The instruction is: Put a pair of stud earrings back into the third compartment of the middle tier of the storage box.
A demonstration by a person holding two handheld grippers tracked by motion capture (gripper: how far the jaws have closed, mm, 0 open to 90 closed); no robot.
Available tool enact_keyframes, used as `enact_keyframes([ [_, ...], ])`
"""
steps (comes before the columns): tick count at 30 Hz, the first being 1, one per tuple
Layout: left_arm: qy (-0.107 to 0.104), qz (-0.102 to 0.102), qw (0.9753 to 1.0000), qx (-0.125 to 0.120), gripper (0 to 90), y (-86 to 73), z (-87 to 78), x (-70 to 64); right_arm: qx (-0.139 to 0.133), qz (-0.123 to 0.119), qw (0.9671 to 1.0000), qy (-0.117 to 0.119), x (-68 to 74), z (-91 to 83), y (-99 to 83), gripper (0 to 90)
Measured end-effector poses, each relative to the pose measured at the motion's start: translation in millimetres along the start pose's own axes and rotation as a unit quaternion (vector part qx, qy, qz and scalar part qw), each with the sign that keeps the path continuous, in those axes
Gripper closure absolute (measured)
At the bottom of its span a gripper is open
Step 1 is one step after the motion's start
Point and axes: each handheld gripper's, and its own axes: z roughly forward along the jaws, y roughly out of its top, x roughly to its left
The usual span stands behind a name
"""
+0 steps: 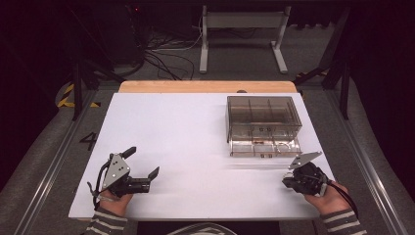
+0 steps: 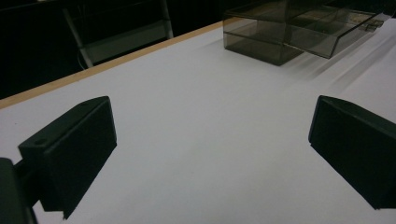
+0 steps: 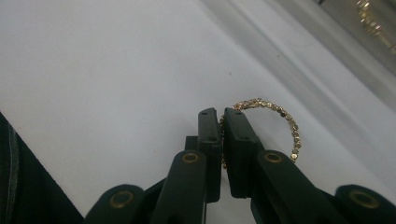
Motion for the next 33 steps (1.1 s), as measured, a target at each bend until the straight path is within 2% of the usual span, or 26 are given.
enact_keyframes([
  [4, 0.000, 0.000, 1.0000, 0.000, 1.7, 0.0, 0.0, 0.0, -0.019, 0.001, 0.9998, -0.001, -0.8, -4.9, 0.4, 85.9],
  [33, 0.002, 0.001, 1.0000, 0.000, 1.7, 0.1, -0.6, 0.4, -0.054, 0.000, 0.9984, -0.018, 0.7, -16.6, 0.9, 85.9],
])
